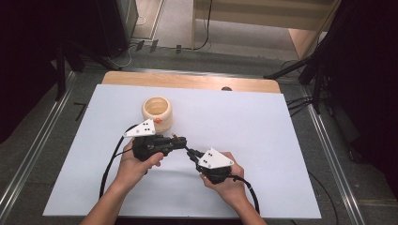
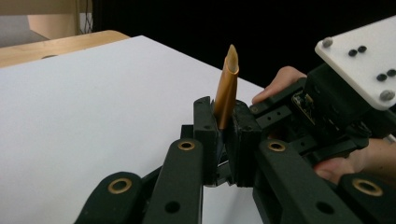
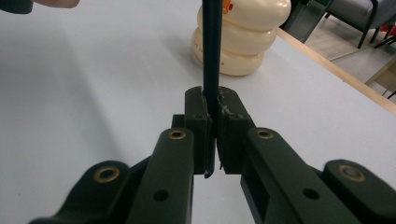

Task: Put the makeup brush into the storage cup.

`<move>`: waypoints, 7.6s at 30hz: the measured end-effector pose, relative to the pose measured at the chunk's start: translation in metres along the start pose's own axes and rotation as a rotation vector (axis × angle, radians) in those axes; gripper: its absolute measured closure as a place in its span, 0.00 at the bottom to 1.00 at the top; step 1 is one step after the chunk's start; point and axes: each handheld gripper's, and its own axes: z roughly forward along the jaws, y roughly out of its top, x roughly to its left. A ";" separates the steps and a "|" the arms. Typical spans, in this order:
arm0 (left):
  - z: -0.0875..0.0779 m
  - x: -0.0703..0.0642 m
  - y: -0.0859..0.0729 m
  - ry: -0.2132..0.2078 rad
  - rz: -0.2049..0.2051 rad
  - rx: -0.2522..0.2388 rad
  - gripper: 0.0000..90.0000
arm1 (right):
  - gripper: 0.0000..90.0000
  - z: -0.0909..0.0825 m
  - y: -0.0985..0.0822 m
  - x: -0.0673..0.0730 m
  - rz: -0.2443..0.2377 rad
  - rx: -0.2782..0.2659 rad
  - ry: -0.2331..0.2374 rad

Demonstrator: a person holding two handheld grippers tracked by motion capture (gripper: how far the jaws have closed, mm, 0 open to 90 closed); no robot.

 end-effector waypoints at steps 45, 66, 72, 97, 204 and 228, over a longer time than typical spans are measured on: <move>-0.050 0.019 0.014 0.257 -0.004 -0.016 0.94 | 0.00 -0.045 -0.036 -0.057 0.218 -0.025 -0.124; -0.082 0.036 0.036 0.344 -0.018 -0.047 0.94 | 0.00 -0.061 -0.056 -0.077 0.254 -0.022 -0.169; -0.086 0.037 0.045 0.351 -0.011 -0.063 0.94 | 0.00 -0.064 -0.060 -0.082 0.270 -0.024 -0.185; -0.085 0.055 0.064 0.430 -0.016 -0.116 0.94 | 0.00 -0.067 -0.063 -0.087 0.287 -0.029 -0.196; -0.113 0.036 -0.053 0.524 -0.047 -0.172 0.00 | 0.00 -0.076 -0.072 -0.096 0.312 -0.036 -0.226; -0.135 0.019 -0.078 0.546 0.009 -0.148 0.00 | 0.00 -0.100 -0.093 -0.106 0.375 -0.055 -0.255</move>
